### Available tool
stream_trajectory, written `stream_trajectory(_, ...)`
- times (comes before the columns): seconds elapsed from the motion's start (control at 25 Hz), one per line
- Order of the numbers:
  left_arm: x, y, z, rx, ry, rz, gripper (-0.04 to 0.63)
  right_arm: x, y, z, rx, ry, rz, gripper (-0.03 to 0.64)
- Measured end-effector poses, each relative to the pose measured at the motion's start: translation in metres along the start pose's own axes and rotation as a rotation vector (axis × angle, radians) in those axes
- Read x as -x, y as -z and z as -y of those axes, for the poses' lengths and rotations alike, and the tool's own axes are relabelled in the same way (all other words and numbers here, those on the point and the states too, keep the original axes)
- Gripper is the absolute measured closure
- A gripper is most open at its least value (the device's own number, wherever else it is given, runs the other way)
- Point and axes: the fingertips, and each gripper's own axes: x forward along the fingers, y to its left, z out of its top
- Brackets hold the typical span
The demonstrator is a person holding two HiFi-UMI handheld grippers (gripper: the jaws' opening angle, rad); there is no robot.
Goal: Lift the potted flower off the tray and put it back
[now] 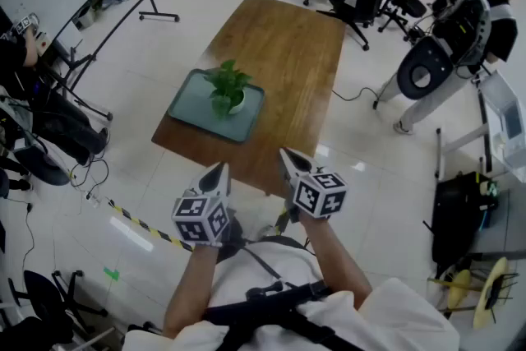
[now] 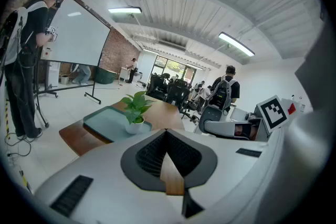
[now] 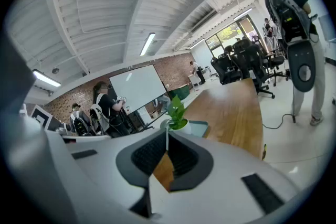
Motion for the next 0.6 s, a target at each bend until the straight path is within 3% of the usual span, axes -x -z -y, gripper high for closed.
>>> stream_trajectory(0.28, -0.03, -0.018, -0.018, -0.008, 0.011, 0.002, 0.595, -0.041, -0.022, 0.016, 0.002, 0.021, 0.019, 0.578)
stream_trajectory(0.6, -0.077, -0.043, -0.051, -0.014, 0.043, -0.034, 0.595, -0.12, -0.039, 0.035, -0.009, 0.079, -0.025, 0.508)
